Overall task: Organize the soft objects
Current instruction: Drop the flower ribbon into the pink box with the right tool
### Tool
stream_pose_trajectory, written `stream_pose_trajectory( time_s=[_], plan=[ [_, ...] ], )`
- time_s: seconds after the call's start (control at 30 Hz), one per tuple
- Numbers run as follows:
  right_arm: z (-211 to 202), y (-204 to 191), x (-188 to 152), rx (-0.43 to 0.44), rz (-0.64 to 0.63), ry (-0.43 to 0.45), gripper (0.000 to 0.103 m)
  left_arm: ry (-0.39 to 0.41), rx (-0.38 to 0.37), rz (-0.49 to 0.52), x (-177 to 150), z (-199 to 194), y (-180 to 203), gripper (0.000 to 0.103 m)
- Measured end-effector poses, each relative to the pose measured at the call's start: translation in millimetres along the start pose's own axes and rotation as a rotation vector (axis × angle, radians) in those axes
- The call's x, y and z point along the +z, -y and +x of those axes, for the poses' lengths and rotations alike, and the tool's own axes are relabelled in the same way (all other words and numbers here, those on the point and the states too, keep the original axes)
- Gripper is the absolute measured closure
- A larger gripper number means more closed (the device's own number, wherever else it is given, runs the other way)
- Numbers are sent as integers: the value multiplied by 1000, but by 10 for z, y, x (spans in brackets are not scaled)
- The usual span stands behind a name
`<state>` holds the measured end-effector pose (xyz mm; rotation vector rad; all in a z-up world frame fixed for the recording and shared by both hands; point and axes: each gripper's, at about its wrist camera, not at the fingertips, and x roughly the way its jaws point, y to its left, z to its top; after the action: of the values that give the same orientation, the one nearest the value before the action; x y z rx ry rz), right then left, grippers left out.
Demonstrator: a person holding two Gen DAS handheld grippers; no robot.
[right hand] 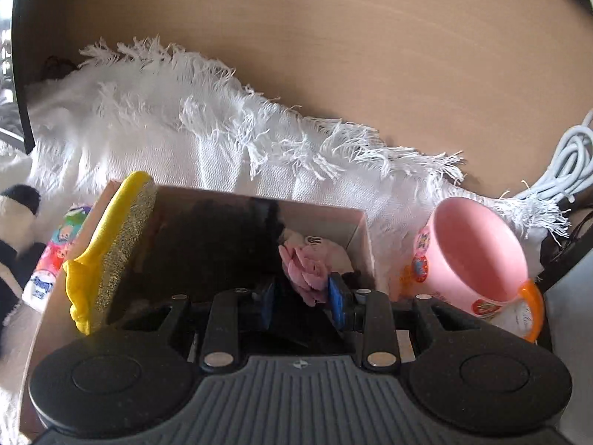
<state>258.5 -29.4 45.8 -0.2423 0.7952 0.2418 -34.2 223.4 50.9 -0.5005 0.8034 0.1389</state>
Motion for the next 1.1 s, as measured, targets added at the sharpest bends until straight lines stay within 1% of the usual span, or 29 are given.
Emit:
stream_pose_trajectory(
  time_s=[0.1, 0.13, 0.17, 0.2, 0.23, 0.27, 0.33, 0.4, 0.5, 0.57, 0.67, 0.73, 0.8, 0.87, 0.93, 1.03, 1.1],
  plan=[
    [-39, -33, -52, 12, -32, 6, 72, -29, 22, -11, -26, 74, -79, 71],
    [-71, -33, -60, 8, -58, 5, 68, -32, 26, -2, -24, 96, -68, 71],
    [-127, -19, -63, 2, -73, 6, 57, -32, 34, 14, -18, 114, -49, 71],
    [-210, 4, -58, -1, -81, 15, 53, -31, 46, 32, -7, 131, -28, 71],
    [-324, 24, -47, 2, -79, 41, 45, -27, 61, 54, 2, 141, -9, 71],
    [-432, 34, -28, -1, -76, 72, 42, -17, 75, 75, 9, 150, 5, 71],
    [-679, -27, 7, 10, -83, 137, 39, 11, 96, 98, 51, 155, 12, 71],
    [-915, -203, 46, 71, -110, 173, 39, 37, 100, 95, 120, 151, -12, 71],
    [-1119, -595, 82, 158, -160, 203, 39, 67, 96, 71, 250, 149, -65, 71],
    [-1133, -948, 91, 187, -211, 197, 39, 81, 92, 59, 308, 141, -115, 71],
    [-985, -1438, 65, 199, -228, 159, 40, 87, 77, 34, 331, 122, -211, 71],
    [-776, -1712, 57, 149, -225, 110, 44, 90, 64, 15, 314, 101, -286, 71],
    [-560, -1913, 75, 87, -220, 83, 44, 96, 47, -9, 283, 68, -370, 71],
    [-352, -2029, 113, 43, -209, 49, 44, 96, 33, -29, 256, 42, -444, 71],
    [-136, -2111, 162, -10, -222, 15, 44, 90, 37, -33, 237, 13, -498, 71],
    [149, -2219, 185, -85, -280, -35, 44, 87, 61, -18, 227, -45, -572, 71],
    [266, -2194, 196, -105, -247, -76, 46, 89, 85, -27, 240, -70, -639, 71]
  ],
)
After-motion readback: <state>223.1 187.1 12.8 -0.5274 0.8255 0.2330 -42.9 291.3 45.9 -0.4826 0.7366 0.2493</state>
